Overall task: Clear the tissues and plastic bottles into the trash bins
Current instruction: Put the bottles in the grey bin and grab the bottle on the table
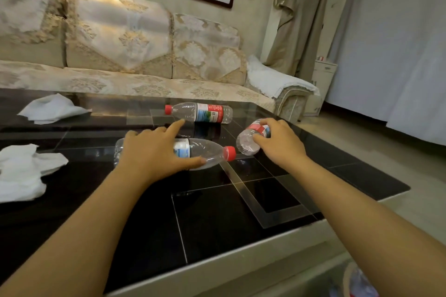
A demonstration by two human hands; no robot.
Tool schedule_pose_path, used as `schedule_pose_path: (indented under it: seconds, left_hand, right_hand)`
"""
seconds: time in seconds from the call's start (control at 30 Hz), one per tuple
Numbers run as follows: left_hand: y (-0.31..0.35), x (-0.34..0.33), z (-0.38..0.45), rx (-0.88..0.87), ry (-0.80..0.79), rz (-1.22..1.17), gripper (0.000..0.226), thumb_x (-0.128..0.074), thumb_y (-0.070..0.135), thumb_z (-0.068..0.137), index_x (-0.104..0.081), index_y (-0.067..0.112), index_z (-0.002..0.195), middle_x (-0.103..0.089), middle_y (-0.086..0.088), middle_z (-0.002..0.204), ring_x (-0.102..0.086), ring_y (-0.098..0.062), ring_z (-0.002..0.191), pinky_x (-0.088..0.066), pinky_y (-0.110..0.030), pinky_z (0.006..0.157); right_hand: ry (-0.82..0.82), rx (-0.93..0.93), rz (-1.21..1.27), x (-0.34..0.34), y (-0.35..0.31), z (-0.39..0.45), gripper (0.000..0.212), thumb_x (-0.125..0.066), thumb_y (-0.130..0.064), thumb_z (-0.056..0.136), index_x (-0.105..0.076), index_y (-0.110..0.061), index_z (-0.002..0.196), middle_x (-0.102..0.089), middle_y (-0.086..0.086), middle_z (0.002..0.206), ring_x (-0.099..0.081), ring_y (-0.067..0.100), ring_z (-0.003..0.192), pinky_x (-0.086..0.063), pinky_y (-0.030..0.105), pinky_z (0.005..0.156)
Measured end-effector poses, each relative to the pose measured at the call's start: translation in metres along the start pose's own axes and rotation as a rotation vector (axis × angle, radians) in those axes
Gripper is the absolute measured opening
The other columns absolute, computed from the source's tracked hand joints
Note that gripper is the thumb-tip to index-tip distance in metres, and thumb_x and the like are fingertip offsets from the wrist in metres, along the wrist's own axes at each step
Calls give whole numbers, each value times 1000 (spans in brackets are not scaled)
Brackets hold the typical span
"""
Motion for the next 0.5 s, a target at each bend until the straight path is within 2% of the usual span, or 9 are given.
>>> schedule_pose_path:
  seconds: [0.07,0.1,0.2,0.27,0.3,0.37,0.43,0.47,0.5]
  left_hand:
    - [-4,0,0,-39,-40,60,103,-39,93,60,-23,37,145,-53,6,136,-53,-18,117,-38,-44,99]
    - [-4,0,0,-43,-11,71,99,-41,92,60,-30,37,142,-56,7,130,-55,-16,113,-41,-41,96]
    - [-3,4,3,2,166,38,86,-40,90,63,-47,33,126,-64,7,110,-60,-15,94,-43,-34,78]
    - [-4,13,3,53,283,41,87,-35,91,65,-50,29,123,-66,3,103,-63,-19,87,-44,-32,70]
    - [-5,17,4,83,328,46,89,-32,91,66,-49,26,125,-66,1,102,-64,-21,86,-46,-32,69]
    - [-7,20,5,119,394,52,90,-31,90,68,-50,22,124,-67,-3,101,-65,-24,85,-47,-33,68]
    - [-8,18,5,123,405,61,88,-31,89,69,-51,20,119,-67,-3,97,-64,-25,82,-46,-33,65]
    - [-8,16,6,122,405,63,87,-31,89,69,-51,20,117,-67,-3,96,-64,-25,82,-44,-33,65]
    - [-8,15,6,125,409,58,86,-32,89,69,-51,19,117,-66,-4,97,-63,-26,83,-43,-34,65]
  right_hand:
    - [-61,-25,2,-12,3,17,49,-50,-47,92,-39,-33,137,-35,5,142,-51,29,115,-47,45,93]
    - [-97,-36,6,-19,3,25,53,-48,-51,92,-36,-33,140,-30,6,146,-49,32,119,-45,46,96]
    - [-207,-91,-3,-43,5,42,64,-39,-61,91,-27,-33,147,-15,5,156,-38,37,132,-37,49,104]
    - [-263,-118,-20,-57,6,48,67,-34,-65,90,-28,-30,147,-16,6,157,-34,38,134,-35,52,106]
    - [-262,-121,-10,-62,5,49,64,-34,-65,90,-36,-28,143,-22,5,155,-37,37,132,-37,52,104]
    - [-143,-94,28,-61,-2,47,49,-39,-62,90,-57,-25,116,-36,2,141,-49,33,117,-44,48,95]
    - [36,-33,30,-52,-12,41,34,-51,-53,89,-59,-21,87,-43,1,123,-55,28,98,-49,43,84]
    - [83,-13,12,-49,-16,38,28,-58,-47,87,-57,-19,87,-43,2,119,-56,27,93,-50,40,79]
    - [87,-5,-19,-46,-19,37,29,-66,-41,82,-57,-17,95,-42,4,119,-57,27,93,-51,39,77]
Point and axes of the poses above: each hand's wrist, its own z-axis towards the middle knuckle, its own x-axis out of the back of the hand, y = z × x, the point moved 5 cm from there along z, towards the middle knuckle
